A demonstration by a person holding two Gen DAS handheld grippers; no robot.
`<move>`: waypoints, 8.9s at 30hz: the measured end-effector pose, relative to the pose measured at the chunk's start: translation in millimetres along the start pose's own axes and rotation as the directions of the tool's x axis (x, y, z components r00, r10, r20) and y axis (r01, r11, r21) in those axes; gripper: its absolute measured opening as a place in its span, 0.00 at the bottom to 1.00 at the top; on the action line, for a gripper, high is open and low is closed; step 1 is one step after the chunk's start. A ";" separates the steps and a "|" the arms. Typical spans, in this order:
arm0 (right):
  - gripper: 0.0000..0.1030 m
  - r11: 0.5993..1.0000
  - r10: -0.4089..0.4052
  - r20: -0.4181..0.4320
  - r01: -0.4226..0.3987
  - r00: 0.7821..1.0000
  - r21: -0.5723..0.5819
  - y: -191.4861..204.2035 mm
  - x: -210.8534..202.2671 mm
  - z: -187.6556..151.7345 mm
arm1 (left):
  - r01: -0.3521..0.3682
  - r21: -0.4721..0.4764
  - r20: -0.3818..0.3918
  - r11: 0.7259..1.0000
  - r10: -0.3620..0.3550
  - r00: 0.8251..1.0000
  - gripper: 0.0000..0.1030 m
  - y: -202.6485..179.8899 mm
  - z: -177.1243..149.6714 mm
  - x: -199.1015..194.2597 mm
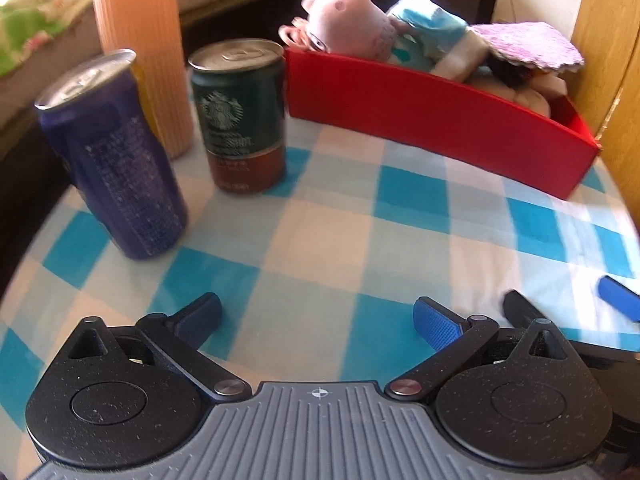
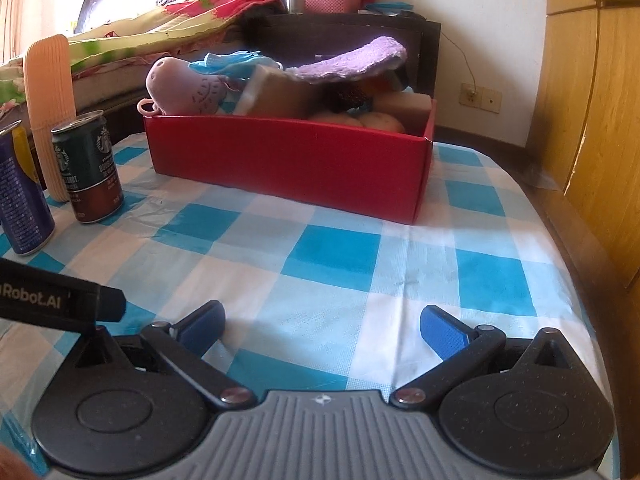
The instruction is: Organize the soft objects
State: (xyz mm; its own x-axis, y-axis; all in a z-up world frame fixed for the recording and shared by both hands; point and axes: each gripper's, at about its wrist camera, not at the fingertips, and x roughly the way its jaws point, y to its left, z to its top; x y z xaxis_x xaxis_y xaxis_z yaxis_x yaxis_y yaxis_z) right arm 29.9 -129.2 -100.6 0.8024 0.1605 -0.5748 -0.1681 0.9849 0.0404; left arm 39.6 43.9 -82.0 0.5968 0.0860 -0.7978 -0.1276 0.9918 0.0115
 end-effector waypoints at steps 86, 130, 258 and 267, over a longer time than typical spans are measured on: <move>0.82 1.000 0.001 0.011 -0.001 1.000 0.005 -1.6 -1.4 -2.5 | -0.079 -0.037 0.241 0.996 0.086 0.967 0.96 3.7 -38.9 -5.7; 0.82 1.000 0.001 0.011 -0.001 1.000 0.005 -4.5 -4.5 -5.3 | -0.084 -0.044 0.236 0.995 0.092 0.967 0.96 0.8 -39.2 -6.4; 0.82 0.993 -0.060 -0.006 0.060 0.998 0.099 -64.6 -94.0 85.5 | 0.000 0.069 0.154 0.998 -0.010 0.988 0.95 -34.2 36.5 -98.4; 0.82 0.996 -0.050 0.001 0.050 0.999 0.081 -61.4 -97.3 82.1 | 0.011 0.118 0.184 0.993 -0.033 0.982 0.95 -45.7 36.4 -105.3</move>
State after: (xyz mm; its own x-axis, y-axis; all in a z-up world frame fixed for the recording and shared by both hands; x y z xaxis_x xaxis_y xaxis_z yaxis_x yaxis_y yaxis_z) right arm 9.1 -200.0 19.9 0.8101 0.1114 -0.5757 -0.0815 0.9937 0.0776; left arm 11.4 -7.1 23.4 0.7365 0.0693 -0.6729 -0.0265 0.9969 0.0736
